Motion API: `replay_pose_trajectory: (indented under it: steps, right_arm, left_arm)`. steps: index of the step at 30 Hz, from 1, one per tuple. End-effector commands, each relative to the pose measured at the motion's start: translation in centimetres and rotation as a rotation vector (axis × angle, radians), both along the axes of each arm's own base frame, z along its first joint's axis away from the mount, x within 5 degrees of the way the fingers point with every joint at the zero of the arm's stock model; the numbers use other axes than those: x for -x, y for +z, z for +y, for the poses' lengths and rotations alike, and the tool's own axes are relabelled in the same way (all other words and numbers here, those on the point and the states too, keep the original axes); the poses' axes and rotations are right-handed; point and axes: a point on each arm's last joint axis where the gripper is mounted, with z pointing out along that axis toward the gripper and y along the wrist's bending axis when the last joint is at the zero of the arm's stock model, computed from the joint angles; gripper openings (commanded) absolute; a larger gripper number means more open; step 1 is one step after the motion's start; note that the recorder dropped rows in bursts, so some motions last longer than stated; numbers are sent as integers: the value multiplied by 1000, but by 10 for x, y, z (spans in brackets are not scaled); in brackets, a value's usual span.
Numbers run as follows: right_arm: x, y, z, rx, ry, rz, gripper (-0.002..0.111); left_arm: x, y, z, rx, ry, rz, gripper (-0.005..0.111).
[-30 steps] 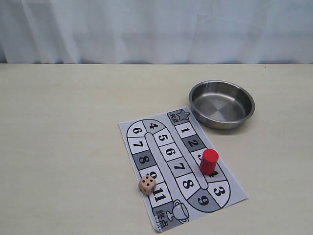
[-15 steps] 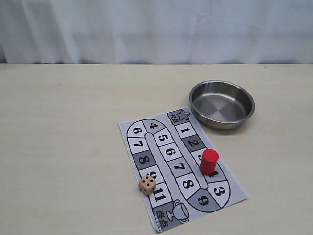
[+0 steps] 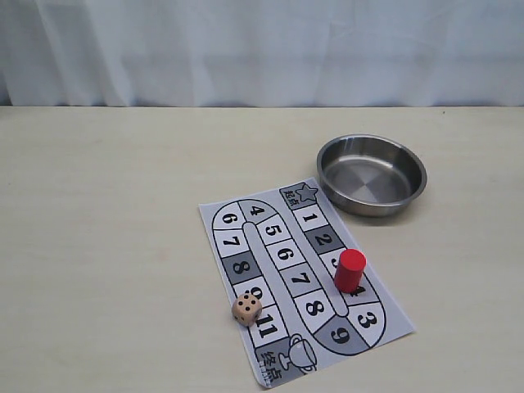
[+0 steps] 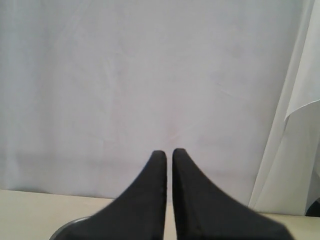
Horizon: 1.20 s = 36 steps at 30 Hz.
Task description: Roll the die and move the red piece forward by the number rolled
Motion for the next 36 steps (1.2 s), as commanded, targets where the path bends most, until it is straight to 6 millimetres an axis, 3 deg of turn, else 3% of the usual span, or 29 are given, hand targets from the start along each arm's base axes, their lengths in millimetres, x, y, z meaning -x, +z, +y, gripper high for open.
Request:
replay_pose_trajectory:
  steps: [1, 11, 14, 16, 36]
  right_arm:
    - [-8, -18, -2, 2, -12, -48, 4]
    - [-22, -68, -3, 19, -21, 69, 4]
    - [-24, -80, -3, -49, -12, 104, 4]
    - [-25, -89, -4, -48, -23, 196, 4]
    - [-25, -91, -4, -55, -27, 225, 4]
  left_arm:
    - [0, 0, 0, 9, 0, -11, 0]
    - [0, 0, 0, 9, 0, -11, 0]
    - [0, 0, 0, 9, 0, -11, 0]
    - [0, 0, 0, 9, 0, -11, 0]
    - [0, 0, 0, 9, 0, -11, 0]
